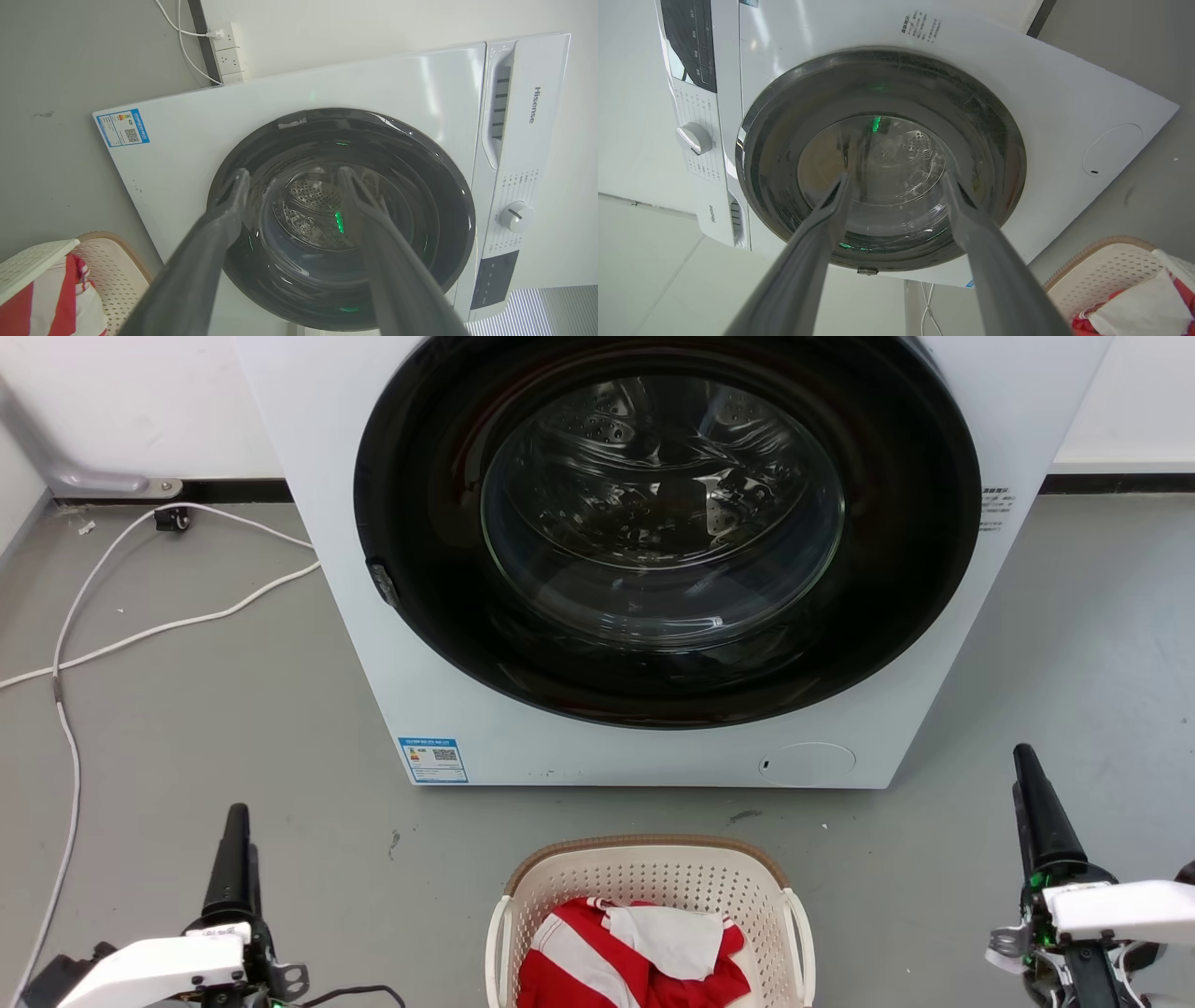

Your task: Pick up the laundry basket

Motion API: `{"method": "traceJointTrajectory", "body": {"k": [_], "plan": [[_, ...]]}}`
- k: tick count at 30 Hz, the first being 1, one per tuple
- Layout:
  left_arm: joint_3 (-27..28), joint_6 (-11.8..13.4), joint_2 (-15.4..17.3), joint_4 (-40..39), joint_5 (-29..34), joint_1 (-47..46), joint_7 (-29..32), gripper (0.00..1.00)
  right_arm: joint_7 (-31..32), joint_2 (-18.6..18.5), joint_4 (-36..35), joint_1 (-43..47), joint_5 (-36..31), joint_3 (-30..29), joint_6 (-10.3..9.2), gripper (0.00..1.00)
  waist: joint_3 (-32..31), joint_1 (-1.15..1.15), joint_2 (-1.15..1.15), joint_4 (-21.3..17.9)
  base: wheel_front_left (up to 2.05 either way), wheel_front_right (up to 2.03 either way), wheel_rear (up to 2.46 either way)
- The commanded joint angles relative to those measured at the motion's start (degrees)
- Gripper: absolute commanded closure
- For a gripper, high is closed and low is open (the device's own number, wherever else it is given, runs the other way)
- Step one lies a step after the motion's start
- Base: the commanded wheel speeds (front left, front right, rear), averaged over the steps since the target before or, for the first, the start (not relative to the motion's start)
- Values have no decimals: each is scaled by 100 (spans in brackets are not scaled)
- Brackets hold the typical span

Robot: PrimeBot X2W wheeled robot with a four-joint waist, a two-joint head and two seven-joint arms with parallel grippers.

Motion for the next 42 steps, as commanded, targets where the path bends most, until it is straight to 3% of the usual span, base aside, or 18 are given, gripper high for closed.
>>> {"method": "traceJointTrajectory", "body": {"k": [1, 11, 19, 23, 27, 34, 42], "plan": [[109, -11, 28, -125, 191, -137, -61, 0, -61, -15, -202, -110, -361, 18, 10, 0, 2, 0, 0, 2, 0, 0, 0], [171, 238, 27, -820, 1419, -95, -268, 0, -272, -11, -805, -138, -1910, 155, 10, 0, 28, 0, 0, 11, 0, 0, 0], [-519, 853, 25, -1600, 3030, 105, -423, 0, -426, -8, -1201, -169, -3244, 233, 11, 0, 73, 0, 0, -1, 0, 0, 0], [-808, 981, 25, -1739, 3462, 156, -476, 0, -479, -7, -1327, -150, -3851, 432, 11, 0, 89, 0, 0, -10, 0, 0, 0], [-971, 822, 25, -1885, 3574, 198, -543, 0, -552, -7, -1426, -109, -4337, 556, 11, 0, 101, 0, 0, -20, 0, 0, 0], [-1186, 561, 24, -2030, 4373, 234, -662, 0, -669, -4, -1540, -59, -4979, 637, 12, 0, 111, 0, 0, -31, 0, 0, 0], [-1592, 700, 72, -2022, 5408, 328, -784, 0, -792, -1, -1389, 59, -5622, 588, 12, 0, 81, 0, 0, -50, 0, 0, 0]]}}
